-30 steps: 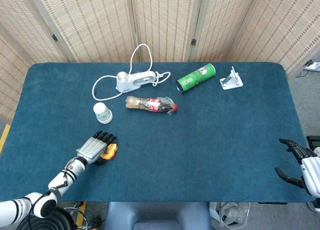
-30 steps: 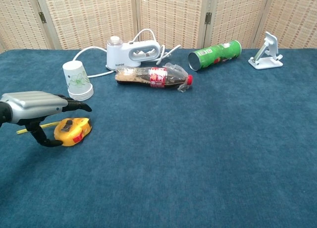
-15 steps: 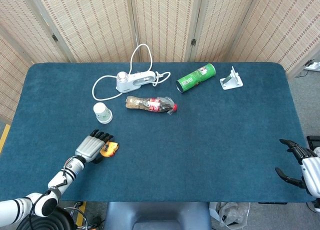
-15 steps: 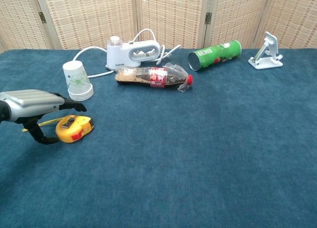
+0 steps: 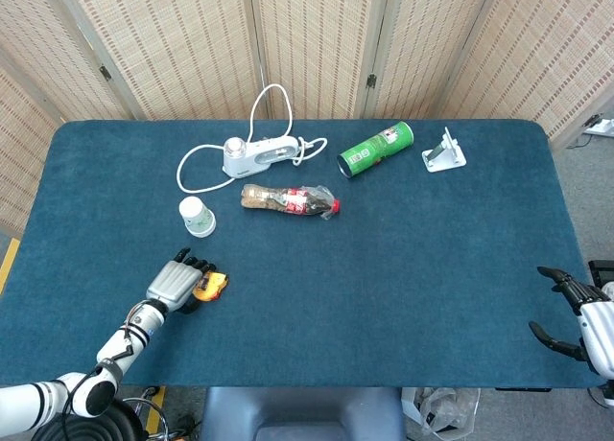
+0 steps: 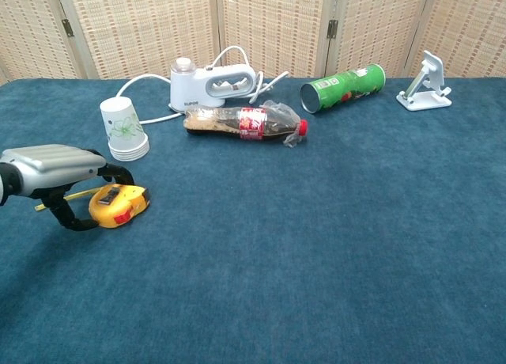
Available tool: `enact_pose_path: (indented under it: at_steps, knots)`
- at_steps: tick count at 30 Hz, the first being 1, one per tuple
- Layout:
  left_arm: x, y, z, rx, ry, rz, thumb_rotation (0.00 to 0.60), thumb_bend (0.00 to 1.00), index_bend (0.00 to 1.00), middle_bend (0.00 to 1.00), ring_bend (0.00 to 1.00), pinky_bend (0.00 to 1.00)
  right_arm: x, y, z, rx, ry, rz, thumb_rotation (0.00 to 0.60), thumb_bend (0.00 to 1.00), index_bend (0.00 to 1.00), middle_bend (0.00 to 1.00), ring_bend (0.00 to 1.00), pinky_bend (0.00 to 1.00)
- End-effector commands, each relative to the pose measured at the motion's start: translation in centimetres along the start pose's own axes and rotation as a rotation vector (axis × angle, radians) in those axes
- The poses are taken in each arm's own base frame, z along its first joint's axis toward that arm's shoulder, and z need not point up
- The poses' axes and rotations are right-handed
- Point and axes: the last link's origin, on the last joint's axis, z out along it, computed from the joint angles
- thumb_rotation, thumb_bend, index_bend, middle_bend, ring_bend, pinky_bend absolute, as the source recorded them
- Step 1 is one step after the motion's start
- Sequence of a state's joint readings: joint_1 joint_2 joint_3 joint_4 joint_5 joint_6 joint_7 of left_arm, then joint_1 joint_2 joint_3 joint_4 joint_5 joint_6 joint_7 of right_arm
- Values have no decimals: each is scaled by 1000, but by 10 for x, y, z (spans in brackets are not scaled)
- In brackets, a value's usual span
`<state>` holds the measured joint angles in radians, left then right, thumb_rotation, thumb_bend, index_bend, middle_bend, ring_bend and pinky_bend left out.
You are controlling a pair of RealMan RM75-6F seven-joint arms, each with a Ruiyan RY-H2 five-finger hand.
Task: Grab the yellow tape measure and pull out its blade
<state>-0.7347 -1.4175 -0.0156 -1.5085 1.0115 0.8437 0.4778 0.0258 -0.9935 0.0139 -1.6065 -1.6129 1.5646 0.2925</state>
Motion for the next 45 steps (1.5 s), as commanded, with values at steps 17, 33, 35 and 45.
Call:
enact_pose_path:
  at_steps: [17, 33, 35, 45]
  knots:
    - [9, -3, 4, -29, 158, -63, 600, 357, 534, 521, 430, 117, -3, -7, 6, 25, -24, -8, 600, 274, 172, 266, 345, 343]
    - [70, 19, -29, -107, 271, -119, 600, 357, 559, 545, 452, 260, -7, -110, 83, 317, -182, 32, 600, 274, 231, 211, 145, 150]
    - [79, 22, -32, -102, 282, -136, 600, 358, 563, 546, 455, 258, -9, -122, 94, 341, -202, 31, 600, 273, 231, 196, 132, 131]
    - [112, 41, -45, -106, 337, -201, 600, 359, 573, 546, 455, 243, -23, -186, 147, 424, -308, 102, 600, 274, 251, 145, 89, 107]
